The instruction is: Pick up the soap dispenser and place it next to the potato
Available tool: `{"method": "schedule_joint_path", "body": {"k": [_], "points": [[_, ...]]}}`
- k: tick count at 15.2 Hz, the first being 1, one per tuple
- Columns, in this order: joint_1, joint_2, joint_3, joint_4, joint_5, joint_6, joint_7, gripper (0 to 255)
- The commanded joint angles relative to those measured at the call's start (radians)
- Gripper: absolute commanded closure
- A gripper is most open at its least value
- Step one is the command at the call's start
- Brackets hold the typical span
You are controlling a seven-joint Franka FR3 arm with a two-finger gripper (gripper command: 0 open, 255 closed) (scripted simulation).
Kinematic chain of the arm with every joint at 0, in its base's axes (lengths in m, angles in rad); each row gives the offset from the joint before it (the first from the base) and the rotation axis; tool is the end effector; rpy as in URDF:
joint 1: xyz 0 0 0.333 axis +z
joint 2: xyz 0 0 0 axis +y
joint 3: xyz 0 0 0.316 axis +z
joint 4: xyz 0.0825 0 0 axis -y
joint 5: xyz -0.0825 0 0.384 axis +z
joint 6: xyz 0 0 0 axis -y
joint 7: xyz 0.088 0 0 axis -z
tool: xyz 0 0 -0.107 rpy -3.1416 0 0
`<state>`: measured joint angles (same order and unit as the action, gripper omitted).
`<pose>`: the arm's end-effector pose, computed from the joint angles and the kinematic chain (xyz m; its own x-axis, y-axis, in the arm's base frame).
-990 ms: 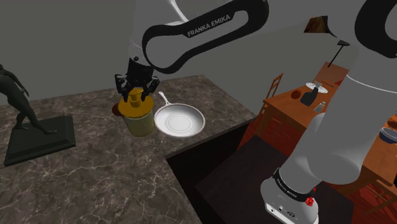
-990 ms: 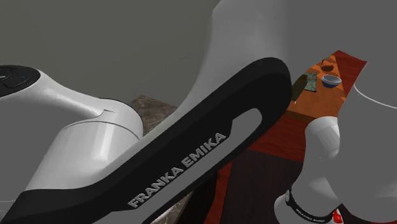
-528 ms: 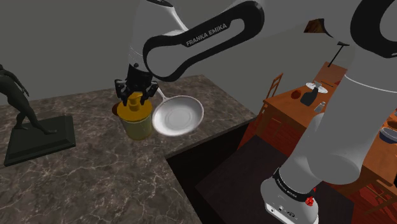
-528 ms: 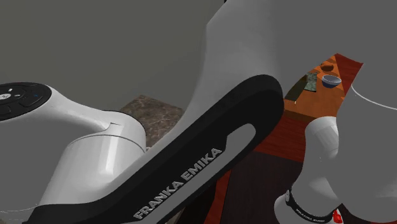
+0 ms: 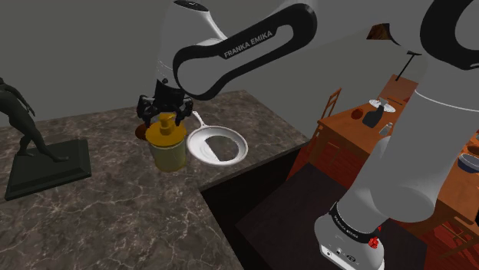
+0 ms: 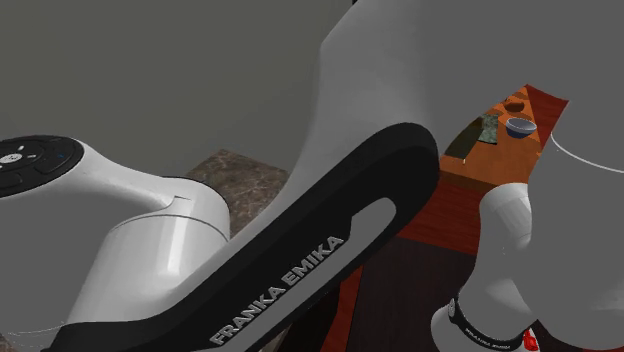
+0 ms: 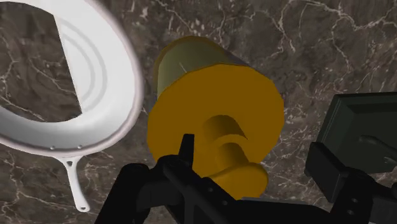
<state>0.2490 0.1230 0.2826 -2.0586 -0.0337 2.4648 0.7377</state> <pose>0.5161 0.2992 0.4085 0.9568 -0.2049 0.2061 -0.1648 -0.9666 -0.1961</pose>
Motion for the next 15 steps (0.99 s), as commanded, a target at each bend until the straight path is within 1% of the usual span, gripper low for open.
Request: {"method": "schedule_joint_path", "body": {"k": [1,3,7,15], "points": [[0.000,0.000,0.000,-0.001,0.000,0.000,0.000,0],[-0.002,-0.001,-0.001,0.000,0.002,-0.003,-0.004,0],[-0.011,-0.095,0.002,0.014,0.042,-0.107,-0.031,0],[-0.010,-0.095,0.001,0.014,0.042,-0.107,-0.031,0]]}}
